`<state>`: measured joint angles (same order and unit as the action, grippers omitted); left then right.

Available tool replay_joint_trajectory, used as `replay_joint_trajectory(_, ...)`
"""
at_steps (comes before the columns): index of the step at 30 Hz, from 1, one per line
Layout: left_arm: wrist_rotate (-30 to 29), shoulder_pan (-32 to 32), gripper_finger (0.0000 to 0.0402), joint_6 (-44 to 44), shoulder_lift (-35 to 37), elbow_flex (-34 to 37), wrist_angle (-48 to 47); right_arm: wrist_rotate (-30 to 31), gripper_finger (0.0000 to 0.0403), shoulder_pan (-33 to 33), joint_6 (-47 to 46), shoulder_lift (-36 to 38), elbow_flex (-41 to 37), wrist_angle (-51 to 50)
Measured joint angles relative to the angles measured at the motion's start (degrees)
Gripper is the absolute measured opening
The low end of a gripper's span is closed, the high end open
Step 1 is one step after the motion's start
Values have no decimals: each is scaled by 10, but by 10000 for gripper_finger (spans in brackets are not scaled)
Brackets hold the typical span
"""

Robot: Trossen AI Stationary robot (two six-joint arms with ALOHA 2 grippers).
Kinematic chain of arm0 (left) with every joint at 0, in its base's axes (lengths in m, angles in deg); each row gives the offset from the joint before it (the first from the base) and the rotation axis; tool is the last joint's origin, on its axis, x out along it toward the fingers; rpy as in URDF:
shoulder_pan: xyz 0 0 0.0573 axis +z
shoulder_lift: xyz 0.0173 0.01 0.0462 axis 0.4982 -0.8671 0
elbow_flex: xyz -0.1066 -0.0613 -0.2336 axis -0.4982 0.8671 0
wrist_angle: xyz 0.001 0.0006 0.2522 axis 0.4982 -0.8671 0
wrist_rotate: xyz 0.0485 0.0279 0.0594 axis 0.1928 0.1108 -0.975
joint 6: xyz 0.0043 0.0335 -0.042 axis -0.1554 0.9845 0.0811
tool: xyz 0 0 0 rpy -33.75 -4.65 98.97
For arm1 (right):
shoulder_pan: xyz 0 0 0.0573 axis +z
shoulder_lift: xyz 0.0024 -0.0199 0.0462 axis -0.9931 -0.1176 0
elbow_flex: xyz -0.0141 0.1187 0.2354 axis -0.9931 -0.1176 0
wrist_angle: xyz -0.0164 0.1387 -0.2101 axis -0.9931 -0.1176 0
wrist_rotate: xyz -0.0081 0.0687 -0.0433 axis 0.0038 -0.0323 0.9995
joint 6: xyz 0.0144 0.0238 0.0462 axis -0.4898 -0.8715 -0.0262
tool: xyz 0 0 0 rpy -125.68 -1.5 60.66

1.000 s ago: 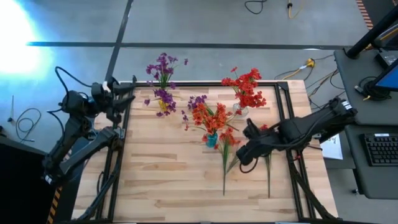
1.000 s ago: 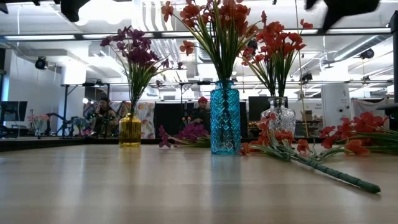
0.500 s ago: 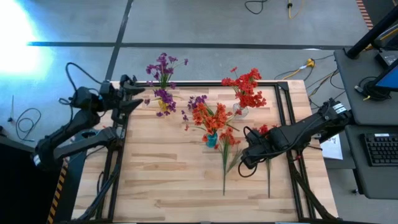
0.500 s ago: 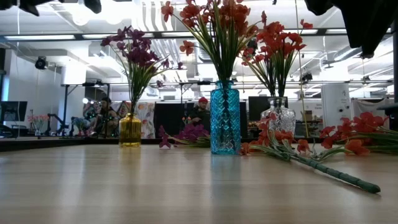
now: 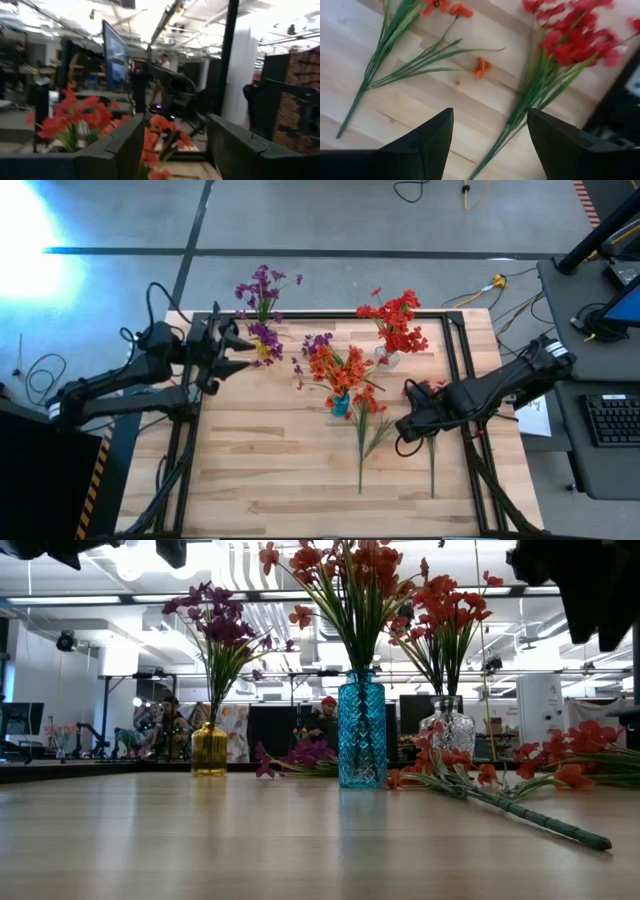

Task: Sort flowers into vase by color
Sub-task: Put the red flowers into the transparent vase

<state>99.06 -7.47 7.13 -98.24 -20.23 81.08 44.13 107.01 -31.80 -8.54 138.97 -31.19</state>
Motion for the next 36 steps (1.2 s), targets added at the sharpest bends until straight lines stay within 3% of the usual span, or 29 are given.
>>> replay_joint_trajectory(7,-46,-55,197,14,-10,1,-85,-40,261,0,-37,15,-87,74)
replay_joint_trajectory(20,-142,-167,197,41,-65,26,-64,-86,320,3,-121,14,-206,146)
replay_joint_trajectory(36,-165,-174,197,52,-74,26,-49,-100,304,2,-160,14,-308,254)
